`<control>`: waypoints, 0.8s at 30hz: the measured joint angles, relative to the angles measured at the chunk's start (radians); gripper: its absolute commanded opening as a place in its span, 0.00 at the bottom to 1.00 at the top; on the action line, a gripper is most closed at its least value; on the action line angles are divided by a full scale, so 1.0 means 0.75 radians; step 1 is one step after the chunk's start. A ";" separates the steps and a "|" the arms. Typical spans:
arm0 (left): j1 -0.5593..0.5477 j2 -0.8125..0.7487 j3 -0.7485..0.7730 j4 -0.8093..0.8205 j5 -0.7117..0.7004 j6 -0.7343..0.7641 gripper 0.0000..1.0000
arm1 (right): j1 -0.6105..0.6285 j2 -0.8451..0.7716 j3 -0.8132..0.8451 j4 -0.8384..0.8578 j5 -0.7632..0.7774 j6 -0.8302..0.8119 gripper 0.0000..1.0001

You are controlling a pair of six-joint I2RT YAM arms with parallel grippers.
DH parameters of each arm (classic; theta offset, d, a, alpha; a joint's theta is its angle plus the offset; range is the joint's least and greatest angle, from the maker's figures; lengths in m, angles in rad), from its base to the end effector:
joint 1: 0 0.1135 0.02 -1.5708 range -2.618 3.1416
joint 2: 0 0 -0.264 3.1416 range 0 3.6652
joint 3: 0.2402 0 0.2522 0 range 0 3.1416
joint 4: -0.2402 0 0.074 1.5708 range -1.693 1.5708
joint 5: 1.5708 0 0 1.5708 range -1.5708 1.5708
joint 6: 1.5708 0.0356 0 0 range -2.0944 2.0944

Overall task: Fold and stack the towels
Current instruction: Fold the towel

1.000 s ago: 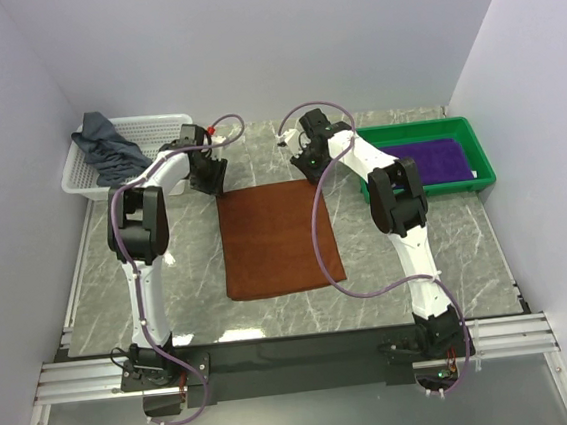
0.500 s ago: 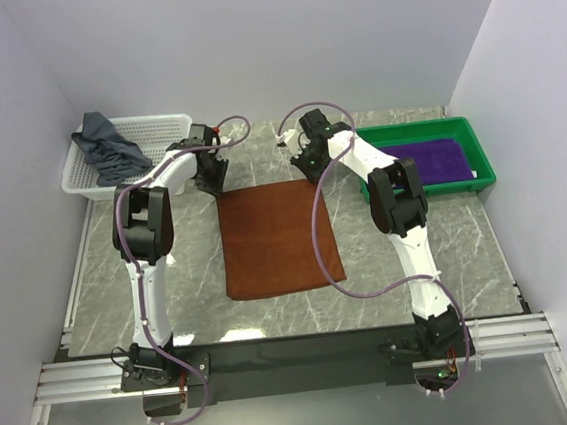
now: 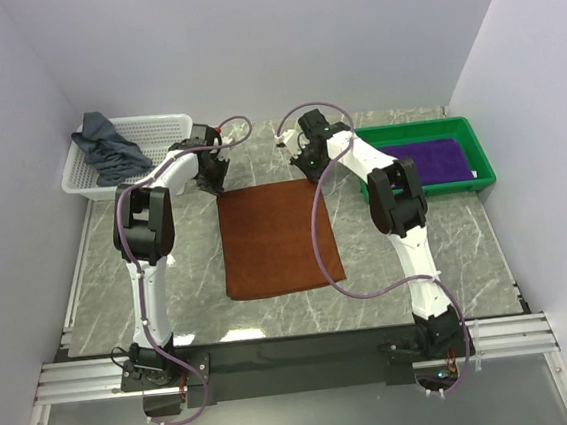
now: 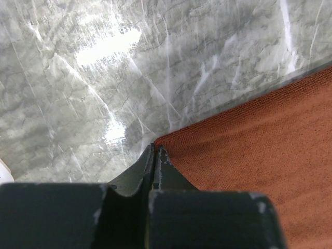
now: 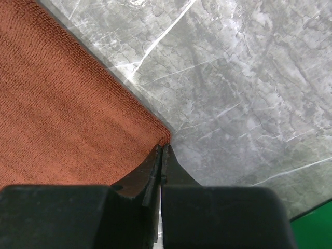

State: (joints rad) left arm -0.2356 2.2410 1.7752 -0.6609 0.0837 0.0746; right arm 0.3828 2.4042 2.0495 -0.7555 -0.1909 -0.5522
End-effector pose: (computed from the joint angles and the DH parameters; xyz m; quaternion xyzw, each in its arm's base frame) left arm 0.4630 -0.1142 0.1651 0.1597 0.9615 -0.0584 0.2160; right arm 0.4746 0.1984 0.1646 -0.4562 0.8554 0.0732 0.2343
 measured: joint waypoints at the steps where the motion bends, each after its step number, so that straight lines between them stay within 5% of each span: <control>1: 0.000 0.000 0.000 0.000 0.000 0.001 0.01 | 0.001 0.000 0.000 0.002 0.003 0.001 0.00; 24: 0.002 -0.214 -0.231 0.283 -0.040 0.024 0.01 | 0.003 -0.210 -0.246 0.362 0.192 0.006 0.00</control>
State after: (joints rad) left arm -0.2344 2.0808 1.6016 -0.4484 0.0540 0.0929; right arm 0.3847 2.2471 1.8648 -0.4843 -0.0467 -0.5480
